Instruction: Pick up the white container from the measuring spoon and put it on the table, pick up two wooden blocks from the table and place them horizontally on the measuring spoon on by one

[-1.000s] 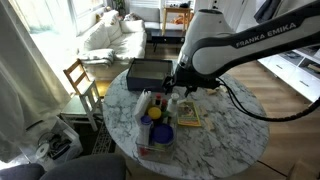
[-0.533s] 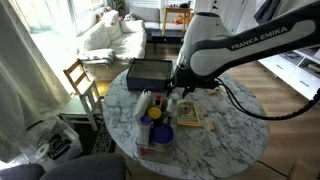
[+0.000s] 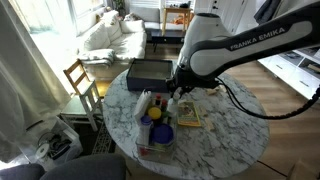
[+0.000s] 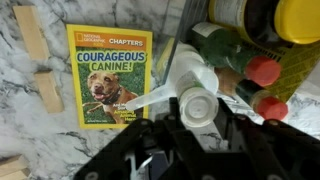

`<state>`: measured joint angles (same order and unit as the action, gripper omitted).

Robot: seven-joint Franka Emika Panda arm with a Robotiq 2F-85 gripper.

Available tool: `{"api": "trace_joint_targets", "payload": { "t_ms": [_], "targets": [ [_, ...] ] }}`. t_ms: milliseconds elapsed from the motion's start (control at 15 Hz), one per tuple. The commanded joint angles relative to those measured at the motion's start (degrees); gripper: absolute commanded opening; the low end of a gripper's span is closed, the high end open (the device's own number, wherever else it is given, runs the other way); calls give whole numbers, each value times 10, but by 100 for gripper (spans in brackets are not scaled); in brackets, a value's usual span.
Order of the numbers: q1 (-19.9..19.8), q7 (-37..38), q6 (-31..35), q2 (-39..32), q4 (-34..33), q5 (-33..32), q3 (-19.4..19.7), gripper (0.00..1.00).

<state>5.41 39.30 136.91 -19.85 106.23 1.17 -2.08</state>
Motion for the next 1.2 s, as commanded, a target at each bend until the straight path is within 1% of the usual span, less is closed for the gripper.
{"api": "trace_joint_targets", "payload": {
  "t_ms": [0,333,600,867,1133],
  "targets": [
    [8,-14,-18,4,-12,6,10,13],
    [5,-25,-24,35,-16,19,6,13],
    [-3,-25,-45,83,-6,16,11,13],
    [-17,-12,-78,132,10,1,29,13],
    [-42,29,-95,161,52,-40,59,13]
  ]
}}
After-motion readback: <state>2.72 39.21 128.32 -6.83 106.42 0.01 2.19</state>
